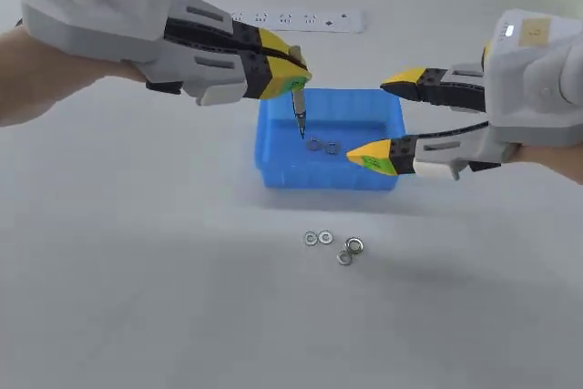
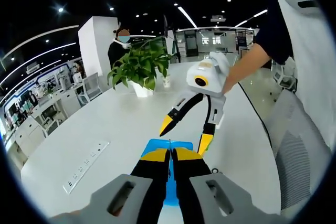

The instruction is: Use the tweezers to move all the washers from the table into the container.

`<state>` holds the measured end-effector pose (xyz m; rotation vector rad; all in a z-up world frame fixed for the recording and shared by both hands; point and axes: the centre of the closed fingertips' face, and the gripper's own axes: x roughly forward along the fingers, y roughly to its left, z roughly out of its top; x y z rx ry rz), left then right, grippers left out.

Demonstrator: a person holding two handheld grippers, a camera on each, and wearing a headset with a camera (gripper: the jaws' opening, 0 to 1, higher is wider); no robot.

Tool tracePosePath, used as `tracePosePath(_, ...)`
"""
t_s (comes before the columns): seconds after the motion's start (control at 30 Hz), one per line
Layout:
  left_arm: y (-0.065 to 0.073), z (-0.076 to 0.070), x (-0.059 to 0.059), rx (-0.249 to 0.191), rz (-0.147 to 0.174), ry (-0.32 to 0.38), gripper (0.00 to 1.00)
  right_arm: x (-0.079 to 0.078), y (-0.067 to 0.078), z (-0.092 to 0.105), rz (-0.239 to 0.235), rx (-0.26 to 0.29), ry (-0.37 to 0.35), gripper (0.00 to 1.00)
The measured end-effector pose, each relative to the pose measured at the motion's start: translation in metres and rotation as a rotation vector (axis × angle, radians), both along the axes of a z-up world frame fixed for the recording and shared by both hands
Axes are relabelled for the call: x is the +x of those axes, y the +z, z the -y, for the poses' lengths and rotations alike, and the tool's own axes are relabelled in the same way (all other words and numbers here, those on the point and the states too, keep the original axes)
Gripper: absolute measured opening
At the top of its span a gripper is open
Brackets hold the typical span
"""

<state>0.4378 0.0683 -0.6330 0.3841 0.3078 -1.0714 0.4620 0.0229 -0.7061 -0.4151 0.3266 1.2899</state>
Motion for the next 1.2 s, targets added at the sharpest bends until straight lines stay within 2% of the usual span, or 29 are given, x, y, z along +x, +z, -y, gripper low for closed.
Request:
tracePosePath(0.17, 0.004, 0.005, -0.015, -0.015, -0.012, -0.003, 0.07, -0.016, 0.004, 0.002, -0.055, 0.040, -0.012, 0.66)
tracePosePath(0.3, 0.003, 0.008, -0.027, -0.028, -0.029, -0.010, 0.07, -0.028, 0.004, 0.006, -0.080, 0.056, -0.024, 0.69)
tracePosePath(0.43, -0.005, 0.011, -0.039, -0.011, -0.037, -0.015, 0.07, -0.038, -0.002, 0.012, -0.107, 0.054, -0.032, 0.71)
tracePosePath(0.53, -0.010, 0.014, -0.048, -0.020, -0.053, -0.015, 0.07, -0.044, -0.007, 0.017, -0.116, 0.048, -0.038, 0.72)
tracePosePath(0.63, -0.019, 0.018, -0.055, -0.012, -0.065, -0.022, 0.07, -0.052, -0.012, 0.021, -0.138, 0.044, -0.040, 0.74)
tracePosePath(0.7, -0.024, 0.022, -0.061, -0.027, -0.083, -0.027, 0.07, -0.055, -0.015, 0.023, -0.148, 0.040, -0.040, 0.76)
tracePosePath(0.83, -0.033, 0.027, -0.066, -0.038, -0.102, -0.018, 0.07, -0.060, -0.018, 0.026, -0.170, 0.044, -0.045, 0.78)
tracePosePath(0.9, -0.040, 0.029, -0.068, -0.046, -0.117, -0.013, 0.07, -0.064, -0.020, 0.027, -0.165, 0.040, -0.039, 0.78)
tracePosePath(0.93, -0.042, 0.030, -0.069, -0.047, -0.124, -0.014, 0.07, -0.065, -0.022, 0.028, -0.152, 0.028, -0.034, 0.78)
tracePosePath(0.97, -0.045, 0.031, -0.071, -0.045, -0.125, -0.017, 0.07, -0.064, -0.025, 0.031, -0.109, -0.006, -0.023, 0.78)
tracePosePath(1.0, -0.048, 0.032, -0.072, -0.040, -0.122, -0.021, 0.07, -0.066, -0.026, 0.031, -0.105, -0.010, -0.018, 0.78)
tracePosePath(1.1, -0.055, 0.032, -0.074, -0.030, -0.117, -0.026, 0.07, -0.071, -0.025, 0.030, -0.139, 0.013, -0.022, 0.78)
tracePosePath(1.2, -0.063, 0.031, -0.074, -0.016, -0.123, -0.021, 0.07, -0.074, -0.029, 0.031, -0.137, 0.001, -0.022, 0.78)
